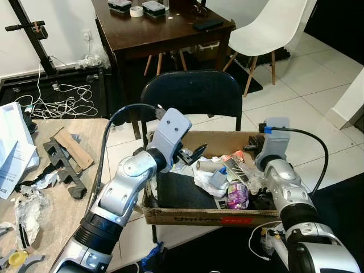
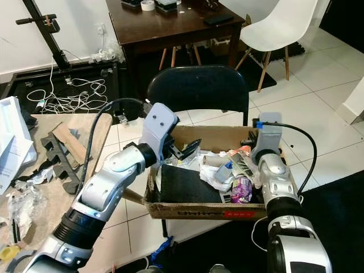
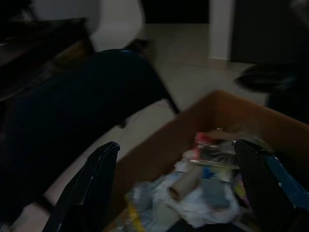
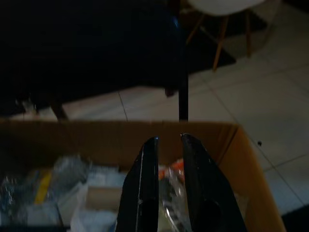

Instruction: Picking trash to rubbish bin

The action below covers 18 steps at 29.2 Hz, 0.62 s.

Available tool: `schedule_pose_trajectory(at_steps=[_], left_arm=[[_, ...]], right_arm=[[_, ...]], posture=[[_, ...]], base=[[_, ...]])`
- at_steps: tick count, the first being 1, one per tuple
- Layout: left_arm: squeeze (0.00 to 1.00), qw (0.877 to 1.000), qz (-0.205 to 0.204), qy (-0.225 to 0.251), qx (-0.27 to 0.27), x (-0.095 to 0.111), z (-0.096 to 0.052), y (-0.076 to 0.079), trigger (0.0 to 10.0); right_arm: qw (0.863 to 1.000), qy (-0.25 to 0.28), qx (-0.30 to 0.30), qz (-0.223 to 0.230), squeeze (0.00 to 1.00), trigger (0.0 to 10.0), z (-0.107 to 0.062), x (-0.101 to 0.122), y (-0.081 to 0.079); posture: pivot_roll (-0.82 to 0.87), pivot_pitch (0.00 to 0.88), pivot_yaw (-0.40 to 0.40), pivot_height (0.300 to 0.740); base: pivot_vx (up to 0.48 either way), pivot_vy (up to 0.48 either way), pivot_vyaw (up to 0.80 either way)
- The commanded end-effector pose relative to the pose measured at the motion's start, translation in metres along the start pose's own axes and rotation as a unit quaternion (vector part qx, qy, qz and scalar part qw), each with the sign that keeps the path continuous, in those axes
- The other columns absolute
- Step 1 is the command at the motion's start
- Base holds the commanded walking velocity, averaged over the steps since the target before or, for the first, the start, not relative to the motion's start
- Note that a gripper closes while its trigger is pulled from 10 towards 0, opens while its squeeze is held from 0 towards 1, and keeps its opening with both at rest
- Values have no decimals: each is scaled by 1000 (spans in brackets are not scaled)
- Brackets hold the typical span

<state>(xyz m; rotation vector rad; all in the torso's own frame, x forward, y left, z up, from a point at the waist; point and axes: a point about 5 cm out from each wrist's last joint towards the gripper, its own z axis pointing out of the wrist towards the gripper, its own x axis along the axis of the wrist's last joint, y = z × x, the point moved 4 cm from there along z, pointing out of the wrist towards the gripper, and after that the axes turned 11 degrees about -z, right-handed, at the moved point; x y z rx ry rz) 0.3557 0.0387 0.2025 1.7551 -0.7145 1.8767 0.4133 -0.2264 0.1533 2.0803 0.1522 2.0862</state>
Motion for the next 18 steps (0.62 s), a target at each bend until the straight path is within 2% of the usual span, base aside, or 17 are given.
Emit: schedule_pose_trajectory(at_steps=[1, 3, 6, 11, 14, 18], left_arm=[[0, 1000, -1, 0, 24, -3, -2, -8, 10000], [0, 996, -38, 30, 81, 7, -5, -26, 10000], [0, 987, -74, 66, 125, 20, -13, -41, 10000], [0, 977, -107, 107, 151, 34, -24, -47, 10000], [0, 971, -130, 118, 165, 36, -28, -48, 10000], [0, 967, -134, 125, 178, 37, -32, -49, 10000]], right_arm=[[1000, 20, -7, 13, 0, 10000, 1, 10, -1], [998, 53, -15, 35, 0, 10000, 1, 28, -4], [993, 113, -20, 43, 0, 10000, -3, 57, -10], [981, 184, -18, 63, 0, 10000, -15, 95, -17], [978, 200, -13, 64, 0, 10000, -20, 105, -21], [977, 202, -5, 73, 0, 10000, -25, 107, -27]], posture=[[20, 152, 59, 740], [17, 142, 58, 740], [17, 138, 58, 740], [21, 115, 30, 740], [21, 110, 21, 740], [23, 101, 8, 740]], base=[[0, 0, 0], [0, 0, 0], [0, 0, 0], [0, 0, 0], [0, 0, 0], [0, 0, 0]])
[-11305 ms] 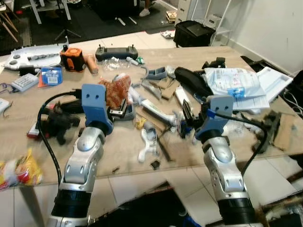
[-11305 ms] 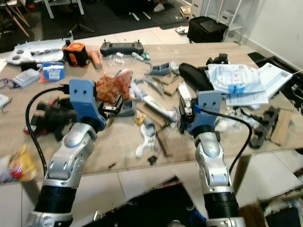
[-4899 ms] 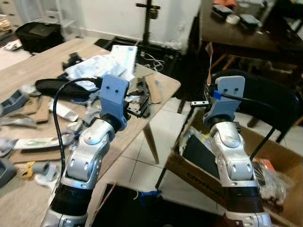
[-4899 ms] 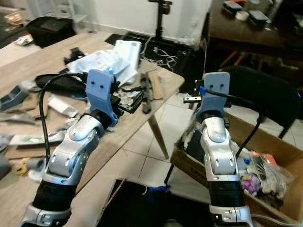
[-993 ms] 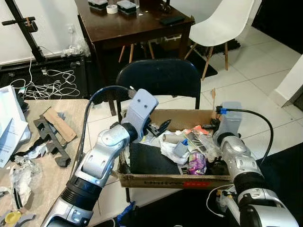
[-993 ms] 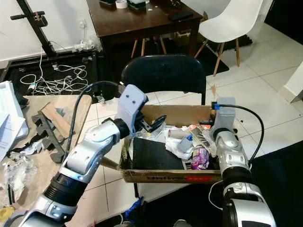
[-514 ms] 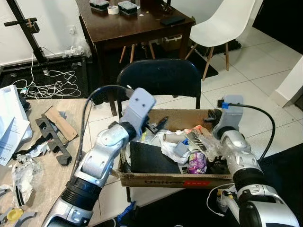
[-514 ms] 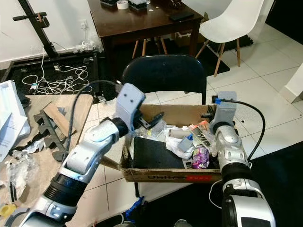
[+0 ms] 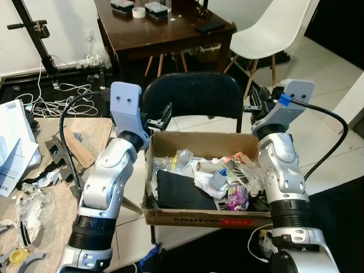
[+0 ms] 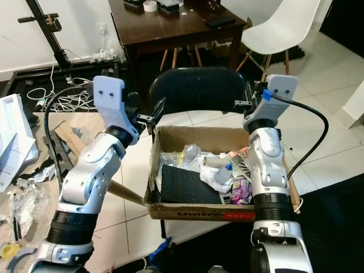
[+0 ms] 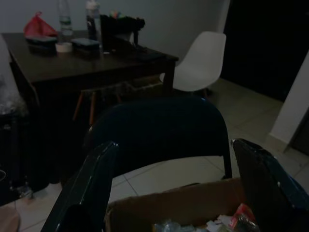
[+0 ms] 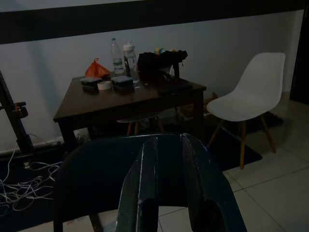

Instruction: Picking trash to rubbish bin

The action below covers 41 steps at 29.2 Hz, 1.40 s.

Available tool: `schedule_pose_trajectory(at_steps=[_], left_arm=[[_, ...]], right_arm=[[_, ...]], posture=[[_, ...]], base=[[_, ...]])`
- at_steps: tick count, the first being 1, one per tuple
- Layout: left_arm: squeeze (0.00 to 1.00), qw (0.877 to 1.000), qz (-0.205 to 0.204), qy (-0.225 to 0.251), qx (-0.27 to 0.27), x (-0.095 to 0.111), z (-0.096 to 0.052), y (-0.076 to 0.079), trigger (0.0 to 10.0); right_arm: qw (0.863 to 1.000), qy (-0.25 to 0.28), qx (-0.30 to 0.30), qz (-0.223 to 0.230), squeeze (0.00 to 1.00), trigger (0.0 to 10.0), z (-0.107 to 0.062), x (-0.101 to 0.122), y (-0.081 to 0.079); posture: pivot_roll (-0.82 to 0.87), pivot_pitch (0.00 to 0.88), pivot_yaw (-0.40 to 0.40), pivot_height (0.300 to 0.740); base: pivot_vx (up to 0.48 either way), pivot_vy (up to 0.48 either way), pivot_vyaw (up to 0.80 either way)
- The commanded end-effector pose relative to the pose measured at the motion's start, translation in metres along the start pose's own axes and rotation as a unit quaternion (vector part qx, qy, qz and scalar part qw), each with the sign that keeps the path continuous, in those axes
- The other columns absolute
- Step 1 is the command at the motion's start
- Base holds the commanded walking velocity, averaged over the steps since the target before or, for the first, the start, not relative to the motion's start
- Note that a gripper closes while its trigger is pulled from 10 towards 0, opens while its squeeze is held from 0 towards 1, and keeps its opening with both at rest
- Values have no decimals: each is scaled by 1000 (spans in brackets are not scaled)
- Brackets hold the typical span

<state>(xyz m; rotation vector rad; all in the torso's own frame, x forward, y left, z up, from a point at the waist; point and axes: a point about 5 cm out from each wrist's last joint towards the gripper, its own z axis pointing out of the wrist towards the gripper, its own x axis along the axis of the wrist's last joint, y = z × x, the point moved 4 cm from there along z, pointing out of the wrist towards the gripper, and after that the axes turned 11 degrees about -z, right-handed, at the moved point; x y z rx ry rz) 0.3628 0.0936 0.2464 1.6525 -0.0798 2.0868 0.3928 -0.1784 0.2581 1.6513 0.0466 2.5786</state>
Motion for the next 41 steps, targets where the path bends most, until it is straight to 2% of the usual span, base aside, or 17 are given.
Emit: schedule_pose_trajectory(at_steps=[1, 9, 21, 41], left_arm=[[0, 1000, -10, -5, 12, -4, -4, -3, 10000], [0, 1000, -11, -8, 17, -3, -8, -1, 10000], [0, 1000, -6, -17, 3, -7, -8, 5, 10000], [0, 999, 27, -27, -10, -7, -7, 10, 10000]], right_arm=[[1000, -9, 3, 4, 0, 10000, -4, -4, -3], [999, -32, 15, 17, 0, 10000, -16, -9, -16], [999, -45, 13, 19, 0, 10000, -21, -11, -15], [998, -59, 13, 24, 0, 10000, -25, -16, -18]], posture=[[23, 101, 8, 740], [28, 94, 3, 740], [19, 97, 6, 740], [28, 104, 16, 740]], base=[[0, 0, 0], [-190, 0, 0], [0, 0, 0], [0, 0, 0]])
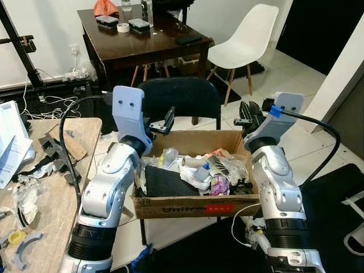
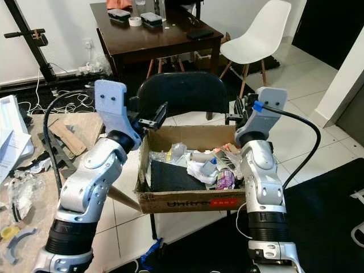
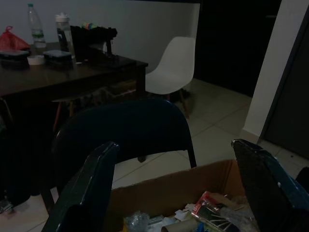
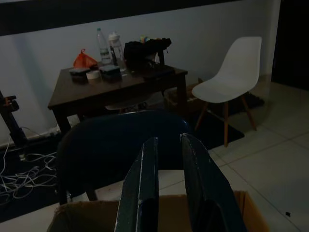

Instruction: Picking trash to rubbish bin

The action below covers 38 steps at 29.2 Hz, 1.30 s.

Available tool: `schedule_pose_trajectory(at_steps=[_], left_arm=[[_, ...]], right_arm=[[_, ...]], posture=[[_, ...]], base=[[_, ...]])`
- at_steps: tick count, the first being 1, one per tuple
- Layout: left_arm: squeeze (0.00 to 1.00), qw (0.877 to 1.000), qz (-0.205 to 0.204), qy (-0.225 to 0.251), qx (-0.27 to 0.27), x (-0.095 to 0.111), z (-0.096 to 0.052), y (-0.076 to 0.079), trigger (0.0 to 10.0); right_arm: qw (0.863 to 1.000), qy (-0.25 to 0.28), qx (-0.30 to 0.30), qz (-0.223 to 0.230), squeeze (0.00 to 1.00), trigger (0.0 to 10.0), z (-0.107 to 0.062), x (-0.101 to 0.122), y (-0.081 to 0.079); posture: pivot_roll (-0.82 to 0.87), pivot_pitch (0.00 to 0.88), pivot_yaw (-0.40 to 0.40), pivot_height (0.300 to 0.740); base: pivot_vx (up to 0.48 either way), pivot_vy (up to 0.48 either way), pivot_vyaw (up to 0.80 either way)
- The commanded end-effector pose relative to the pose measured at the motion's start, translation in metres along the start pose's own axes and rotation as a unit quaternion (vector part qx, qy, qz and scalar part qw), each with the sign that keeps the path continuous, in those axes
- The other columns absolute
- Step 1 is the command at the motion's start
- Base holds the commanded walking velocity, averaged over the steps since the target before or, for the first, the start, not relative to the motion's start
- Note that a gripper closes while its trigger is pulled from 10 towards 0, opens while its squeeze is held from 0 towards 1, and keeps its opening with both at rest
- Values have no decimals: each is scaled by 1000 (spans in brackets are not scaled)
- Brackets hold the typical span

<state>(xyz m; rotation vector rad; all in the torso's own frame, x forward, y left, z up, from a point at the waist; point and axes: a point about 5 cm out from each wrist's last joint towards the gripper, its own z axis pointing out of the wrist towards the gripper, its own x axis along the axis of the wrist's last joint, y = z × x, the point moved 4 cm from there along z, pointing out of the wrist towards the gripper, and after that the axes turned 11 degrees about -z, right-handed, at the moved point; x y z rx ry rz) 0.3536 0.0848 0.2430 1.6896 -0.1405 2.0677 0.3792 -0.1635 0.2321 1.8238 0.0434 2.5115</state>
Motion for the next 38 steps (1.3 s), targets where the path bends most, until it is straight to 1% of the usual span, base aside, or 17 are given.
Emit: schedule_pose_trajectory(at_steps=[1, 5, 23, 24, 25, 38], left_arm=[[0, 1000, 13, -8, 0, -3, -1, 0, 10000], [0, 1000, 16, -12, -3, -4, -1, 2, 10000], [0, 1000, 21, -16, -6, -4, -1, 2, 10000], [0, 1000, 10, -20, -1, -6, -1, 1, 10000], [0, 1000, 8, -22, 2, -6, -1, -1, 10000], [0, 1000, 11, -28, 0, -6, 0, -2, 10000]], right_arm=[[1000, -2, 1, 7, 0, 10000, -2, 0, -2], [1000, -5, 1, 8, 0, 10000, -3, -2, -3], [1000, -10, -2, 11, 0, 10000, -5, -4, -3], [1000, -11, -2, 12, 0, 10000, -5, -4, -3], [1000, -12, -3, 12, 0, 10000, -6, -5, -3], [1000, -16, -6, 17, 0, 10000, -8, -7, -3]], posture=[[28, 104, 16, 740], [29, 105, 18, 740], [33, 110, 27, 740], [33, 110, 27, 740], [36, 112, 31, 740], [42, 116, 41, 740]], base=[[0, 0, 0], [0, -139, 0], [0, -315, 0], [0, 0, 0], [0, 0, 0], [0, 0, 0]])
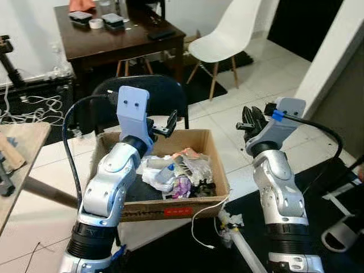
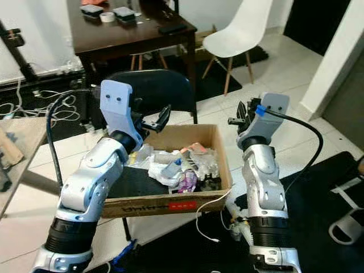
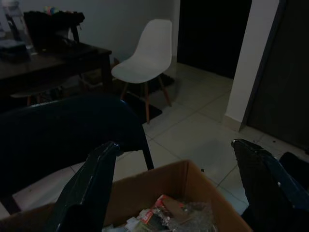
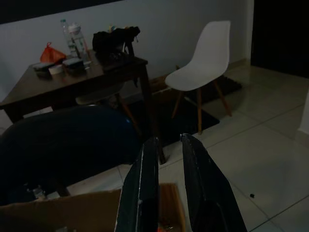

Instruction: Picking trash to rubbish bin

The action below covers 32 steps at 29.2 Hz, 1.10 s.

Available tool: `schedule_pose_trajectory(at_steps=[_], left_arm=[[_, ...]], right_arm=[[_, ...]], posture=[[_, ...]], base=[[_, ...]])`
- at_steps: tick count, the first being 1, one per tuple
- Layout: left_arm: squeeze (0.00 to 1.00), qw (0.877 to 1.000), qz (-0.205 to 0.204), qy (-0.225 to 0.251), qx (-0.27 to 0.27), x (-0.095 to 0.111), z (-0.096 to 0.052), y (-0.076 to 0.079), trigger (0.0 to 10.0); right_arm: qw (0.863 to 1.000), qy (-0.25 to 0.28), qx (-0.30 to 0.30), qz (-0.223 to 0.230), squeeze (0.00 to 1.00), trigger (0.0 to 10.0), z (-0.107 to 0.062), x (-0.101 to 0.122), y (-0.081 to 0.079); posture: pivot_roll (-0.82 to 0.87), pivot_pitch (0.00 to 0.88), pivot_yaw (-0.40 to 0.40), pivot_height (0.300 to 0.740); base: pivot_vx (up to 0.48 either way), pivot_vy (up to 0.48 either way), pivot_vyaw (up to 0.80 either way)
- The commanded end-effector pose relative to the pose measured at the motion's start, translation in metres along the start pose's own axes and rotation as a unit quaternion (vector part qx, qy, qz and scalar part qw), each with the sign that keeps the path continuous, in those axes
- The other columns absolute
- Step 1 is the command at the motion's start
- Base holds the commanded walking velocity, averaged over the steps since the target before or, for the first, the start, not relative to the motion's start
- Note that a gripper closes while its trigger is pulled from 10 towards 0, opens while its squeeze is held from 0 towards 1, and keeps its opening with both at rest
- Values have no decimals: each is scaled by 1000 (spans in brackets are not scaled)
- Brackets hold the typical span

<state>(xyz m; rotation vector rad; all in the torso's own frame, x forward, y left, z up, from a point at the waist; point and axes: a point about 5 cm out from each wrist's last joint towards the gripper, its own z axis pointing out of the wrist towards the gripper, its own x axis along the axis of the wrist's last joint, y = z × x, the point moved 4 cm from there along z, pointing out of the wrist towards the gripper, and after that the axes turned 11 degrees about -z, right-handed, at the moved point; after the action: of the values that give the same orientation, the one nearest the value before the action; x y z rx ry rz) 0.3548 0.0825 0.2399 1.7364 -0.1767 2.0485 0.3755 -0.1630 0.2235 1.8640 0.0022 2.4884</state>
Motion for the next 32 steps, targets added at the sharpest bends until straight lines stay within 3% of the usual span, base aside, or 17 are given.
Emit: schedule_pose_trajectory(at_steps=[1, 13, 15, 26, 32], left_arm=[[0, 1000, 0, -8, 1, -2, -1, -3, 10000], [0, 1000, 0, -7, 0, -1, 1, -3, 10000], [0, 1000, 0, -4, 3, 0, 2, -4, 10000], [0, 1000, 2, -2, 24, 0, 2, -11, 10000], [0, 998, 7, 0, 56, -1, 1, -22, 10000]], right_arm=[[1000, -2, 2, 7, 0, 10000, -2, 0, -2], [1000, -3, 9, 9, 0, 10000, -2, -1, -4], [999, -3, 26, -43, 0, 10000, -1, 1, -9], [996, -2, 53, -67, 0, 10000, 0, 0, -22], [995, -2, 67, -80, 0, 10000, 1, 0, -28]], posture=[[42, 116, 43, 740], [42, 122, 49, 740], [40, 123, 48, 740], [40, 126, 45, 740], [38, 129, 44, 740]], base=[[0, 0, 0], [0, 0, 0], [0, 0, 0], [0, 0, 800], [0, 0, 800]])
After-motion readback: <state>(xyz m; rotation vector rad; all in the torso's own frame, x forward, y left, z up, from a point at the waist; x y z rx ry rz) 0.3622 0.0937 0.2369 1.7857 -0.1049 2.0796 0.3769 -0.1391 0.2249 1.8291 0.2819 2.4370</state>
